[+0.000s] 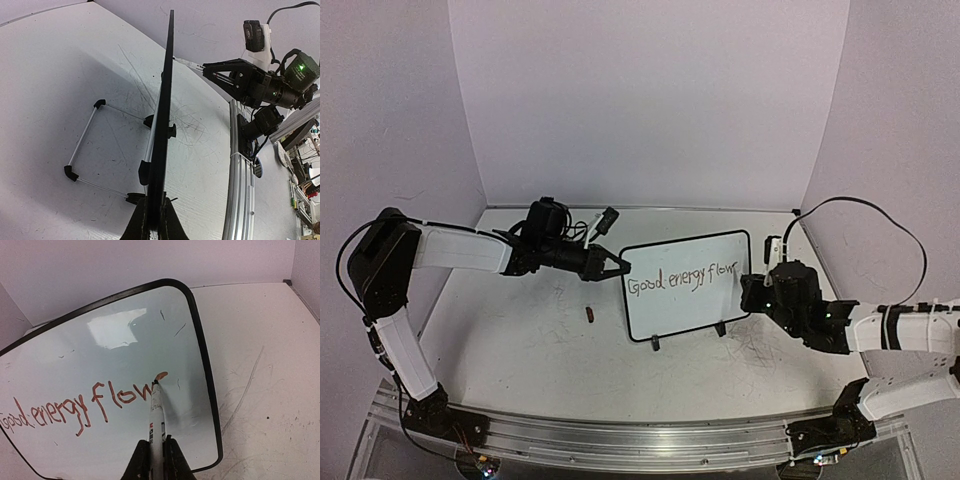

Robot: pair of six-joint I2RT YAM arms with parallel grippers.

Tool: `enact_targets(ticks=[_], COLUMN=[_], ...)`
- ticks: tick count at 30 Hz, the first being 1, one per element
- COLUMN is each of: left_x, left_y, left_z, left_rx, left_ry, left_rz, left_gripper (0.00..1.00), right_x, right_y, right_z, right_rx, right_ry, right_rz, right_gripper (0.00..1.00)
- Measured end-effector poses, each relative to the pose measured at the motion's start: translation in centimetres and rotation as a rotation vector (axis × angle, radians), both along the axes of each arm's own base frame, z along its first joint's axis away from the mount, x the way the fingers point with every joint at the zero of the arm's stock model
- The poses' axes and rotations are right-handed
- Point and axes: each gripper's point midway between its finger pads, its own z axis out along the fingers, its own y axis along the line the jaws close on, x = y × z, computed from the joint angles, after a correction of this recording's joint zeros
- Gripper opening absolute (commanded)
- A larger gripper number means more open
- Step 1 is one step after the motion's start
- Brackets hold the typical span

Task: Write a sentence on the whiteboard

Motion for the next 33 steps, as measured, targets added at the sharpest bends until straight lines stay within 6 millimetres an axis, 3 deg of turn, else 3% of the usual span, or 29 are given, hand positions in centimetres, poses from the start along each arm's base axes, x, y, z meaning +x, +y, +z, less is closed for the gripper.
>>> enact_targets(ticks=[20,33], left_x=[0.0,0.0], left_y=[0.0,0.0], left_z=[0.0,0.0], left_rx=[0.0,0.0], left_ry=[-0.001,-0.001], left_rz=[-0.001,-0.001], left_gripper=[0.0,0.0], right_x=[-0.4,-0.8], right_y=[-0.7,-0.2], right_z=[-0.9,-1.2], right_rx=[0.01,0.012], right_ry=[0.03,0.044], right_rz=[-0.033,-0.01], right_gripper=[0.0,0.0])
